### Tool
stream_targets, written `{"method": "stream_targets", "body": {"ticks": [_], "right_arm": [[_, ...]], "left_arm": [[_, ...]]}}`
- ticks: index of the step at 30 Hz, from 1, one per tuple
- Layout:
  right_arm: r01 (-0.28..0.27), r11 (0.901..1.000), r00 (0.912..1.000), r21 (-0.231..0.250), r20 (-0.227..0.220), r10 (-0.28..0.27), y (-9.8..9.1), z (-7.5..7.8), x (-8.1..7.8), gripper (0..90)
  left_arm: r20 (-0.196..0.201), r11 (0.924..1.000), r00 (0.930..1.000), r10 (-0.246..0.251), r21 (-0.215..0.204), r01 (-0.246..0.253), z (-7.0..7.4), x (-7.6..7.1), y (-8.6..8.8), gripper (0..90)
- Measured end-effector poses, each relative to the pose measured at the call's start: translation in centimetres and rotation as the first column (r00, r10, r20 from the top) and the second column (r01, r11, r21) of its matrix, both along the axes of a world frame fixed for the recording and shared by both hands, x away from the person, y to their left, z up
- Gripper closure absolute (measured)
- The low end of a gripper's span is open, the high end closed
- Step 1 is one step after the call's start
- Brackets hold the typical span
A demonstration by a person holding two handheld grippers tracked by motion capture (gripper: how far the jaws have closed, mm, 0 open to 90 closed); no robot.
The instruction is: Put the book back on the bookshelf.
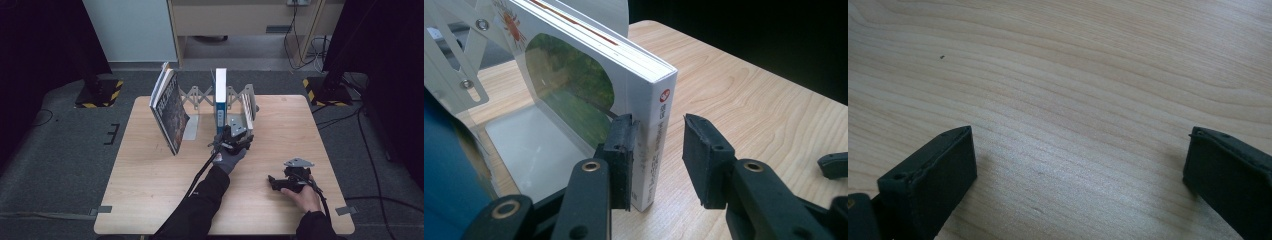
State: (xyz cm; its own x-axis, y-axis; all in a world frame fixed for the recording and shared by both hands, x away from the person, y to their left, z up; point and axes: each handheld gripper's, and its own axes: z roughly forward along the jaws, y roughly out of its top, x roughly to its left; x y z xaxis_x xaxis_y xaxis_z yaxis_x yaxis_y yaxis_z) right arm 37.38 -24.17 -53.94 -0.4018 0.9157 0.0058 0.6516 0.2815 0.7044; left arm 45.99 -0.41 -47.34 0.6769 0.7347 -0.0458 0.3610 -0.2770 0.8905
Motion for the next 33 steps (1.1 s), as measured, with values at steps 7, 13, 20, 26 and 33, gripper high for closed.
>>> {"method": "stream_targets", "body": {"ticks": [7, 13, 20, 26, 33], "right_arm": [[0.0, 1.0, 1.0, 0.0, 0.0, 0.0, 0.0, 0.0, 0.0, 0.9], [0.0, 1.0, 1.0, 0.0, 0.0, 0.0, 0.0, 0.0, 0.0, 0.9], [0.0, 1.0, 1.0, 0.0, 0.0, 0.0, 0.0, 0.0, 0.0, 0.9], [0.0, 1.0, 1.0, 0.0, 0.0, 0.0, 0.0, 0.0, 0.0, 0.9], [0.0, 1.0, 1.0, 0.0, 0.0, 0.0, 0.0, 0.0, 0.0, 0.9]], "left_arm": [[-0.002, 0.9998, 0.9998, -0.018, 0.003, 0.018, 0.2, -0.9, 0.9, 61.9], [-0.005, 0.9982, 0.999, -0.045, 0.041, 0.045, 0.7, -2.1, 2.8, 58.0], [-0.02, 0.9941, 0.9974, -0.07, 0.082, 0.071, 2.6, -3.9, 6.7, 48.8], [0.002, 0.983, 0.9987, -0.052, 0.176, 0.051, 3.4, -6.3, 11.3, 41.0], [-0.101, 0.9884, 0.9946, 0.026, 0.151, -0.011, 1.4, -8.7, 17.7, 34.9]]}}
